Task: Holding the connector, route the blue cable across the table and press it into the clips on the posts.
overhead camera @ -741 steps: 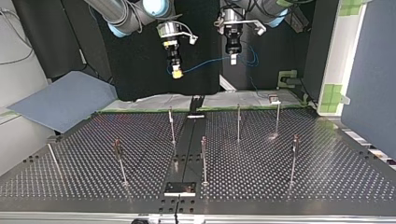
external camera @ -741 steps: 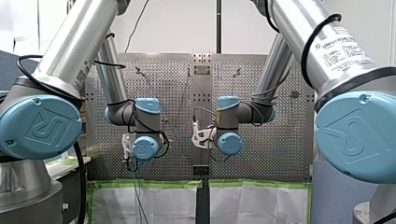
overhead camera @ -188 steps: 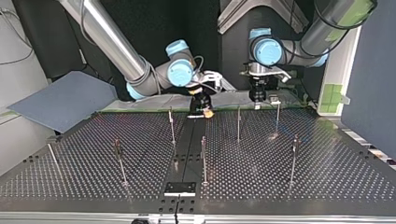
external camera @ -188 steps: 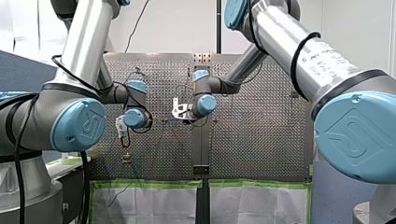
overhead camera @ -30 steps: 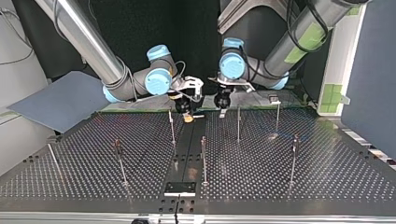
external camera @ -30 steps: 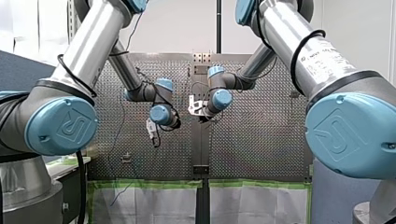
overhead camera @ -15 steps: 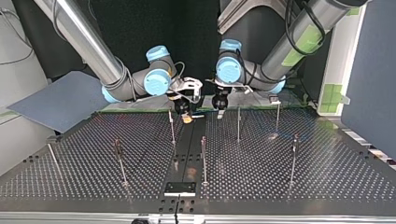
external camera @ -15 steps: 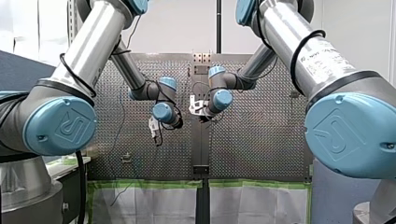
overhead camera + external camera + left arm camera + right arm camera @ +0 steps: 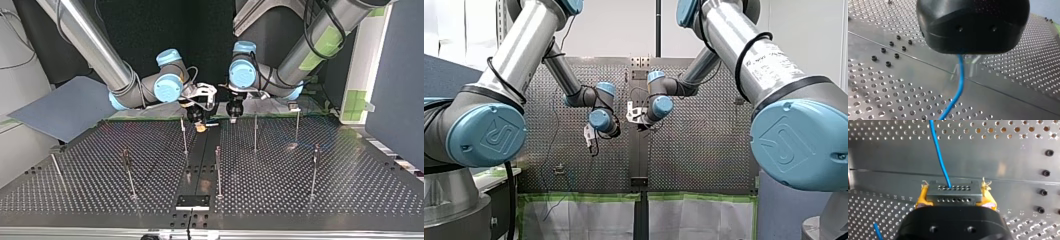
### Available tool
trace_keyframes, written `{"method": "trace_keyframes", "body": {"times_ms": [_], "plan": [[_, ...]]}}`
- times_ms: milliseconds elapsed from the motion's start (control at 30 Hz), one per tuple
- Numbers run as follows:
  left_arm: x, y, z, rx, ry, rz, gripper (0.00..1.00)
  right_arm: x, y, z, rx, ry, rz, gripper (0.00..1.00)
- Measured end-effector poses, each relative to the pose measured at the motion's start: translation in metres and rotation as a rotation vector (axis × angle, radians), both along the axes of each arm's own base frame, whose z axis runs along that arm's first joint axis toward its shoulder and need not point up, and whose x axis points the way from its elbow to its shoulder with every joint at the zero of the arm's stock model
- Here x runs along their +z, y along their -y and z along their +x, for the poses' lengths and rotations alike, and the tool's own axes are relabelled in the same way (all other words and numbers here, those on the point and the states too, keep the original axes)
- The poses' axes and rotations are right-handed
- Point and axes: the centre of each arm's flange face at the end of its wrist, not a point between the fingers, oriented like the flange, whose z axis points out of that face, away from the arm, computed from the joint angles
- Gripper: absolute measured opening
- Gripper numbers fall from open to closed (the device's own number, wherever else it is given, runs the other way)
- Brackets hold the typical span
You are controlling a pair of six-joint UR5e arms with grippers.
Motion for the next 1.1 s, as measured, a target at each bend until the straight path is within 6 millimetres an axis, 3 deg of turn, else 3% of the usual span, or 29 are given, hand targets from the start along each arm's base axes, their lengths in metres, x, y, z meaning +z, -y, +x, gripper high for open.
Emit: {"method": "trace_keyframes", "body": {"times_ms": [433, 700, 1100], "plan": [[0.011, 0.009, 0.004, -0.012, 0.042, 0.001, 0.0, 0.004, 0.008, -0.003, -0.006, 0.005, -0.009, 0.0], [0.05, 0.009, 0.0, 0.017, 0.093, -0.012, 0.0, 0.017, 0.012, -0.003, -0.009, 0.018, -0.025, 0.0], [0.106, 0.004, -0.016, 0.045, 0.134, -0.01, 0.0, 0.08, 0.006, -0.008, -0.012, 0.084, -0.084, 0.0]]}}
